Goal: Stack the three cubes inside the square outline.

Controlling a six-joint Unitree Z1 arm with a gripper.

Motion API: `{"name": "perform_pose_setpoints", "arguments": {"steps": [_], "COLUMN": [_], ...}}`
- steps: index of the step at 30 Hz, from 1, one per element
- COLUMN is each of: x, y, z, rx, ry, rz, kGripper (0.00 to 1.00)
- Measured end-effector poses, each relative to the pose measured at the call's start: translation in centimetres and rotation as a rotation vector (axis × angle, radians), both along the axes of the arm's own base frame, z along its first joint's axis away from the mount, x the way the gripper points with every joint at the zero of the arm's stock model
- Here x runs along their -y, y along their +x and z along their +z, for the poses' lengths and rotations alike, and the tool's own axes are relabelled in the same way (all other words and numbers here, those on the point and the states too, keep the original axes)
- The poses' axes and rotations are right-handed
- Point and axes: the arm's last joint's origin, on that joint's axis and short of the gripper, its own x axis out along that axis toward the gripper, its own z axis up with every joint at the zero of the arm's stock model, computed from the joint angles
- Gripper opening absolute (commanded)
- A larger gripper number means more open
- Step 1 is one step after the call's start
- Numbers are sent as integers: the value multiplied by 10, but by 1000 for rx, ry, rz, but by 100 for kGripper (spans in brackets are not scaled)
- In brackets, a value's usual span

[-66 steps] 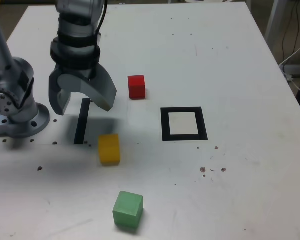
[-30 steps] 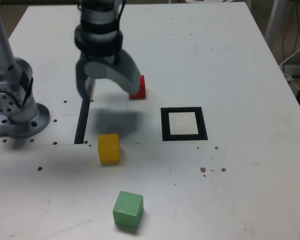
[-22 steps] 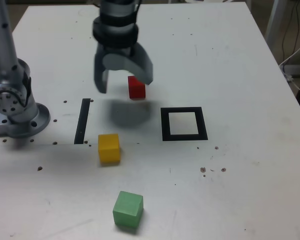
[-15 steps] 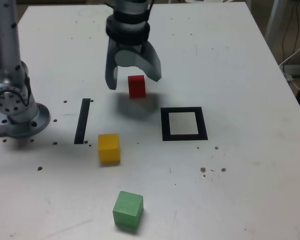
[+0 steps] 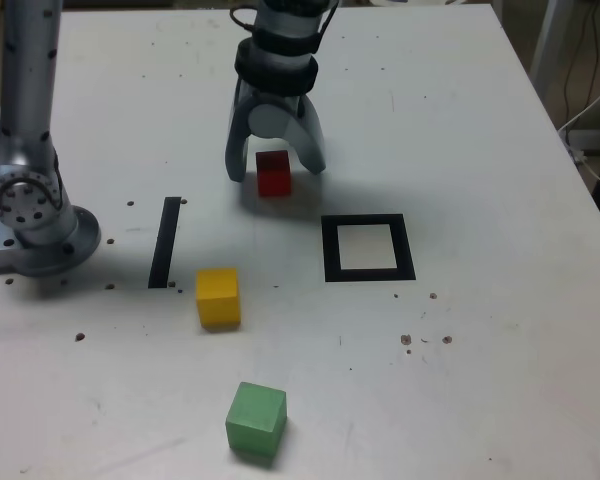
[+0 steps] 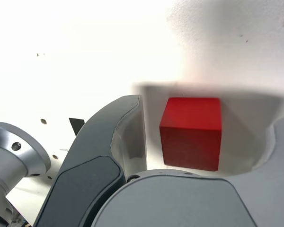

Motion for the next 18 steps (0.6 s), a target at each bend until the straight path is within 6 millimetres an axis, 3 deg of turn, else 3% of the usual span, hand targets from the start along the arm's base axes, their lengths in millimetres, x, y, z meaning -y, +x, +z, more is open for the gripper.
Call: {"name": "perform_pose_setpoints", "arguments": {"steps": [4, 18], "x": [-1, 0], "y": [3, 5], "z": [-4, -9], "rx": [-2, -5], "ry": [1, -15], "rz": [-1, 2], "kGripper": [24, 24]}}
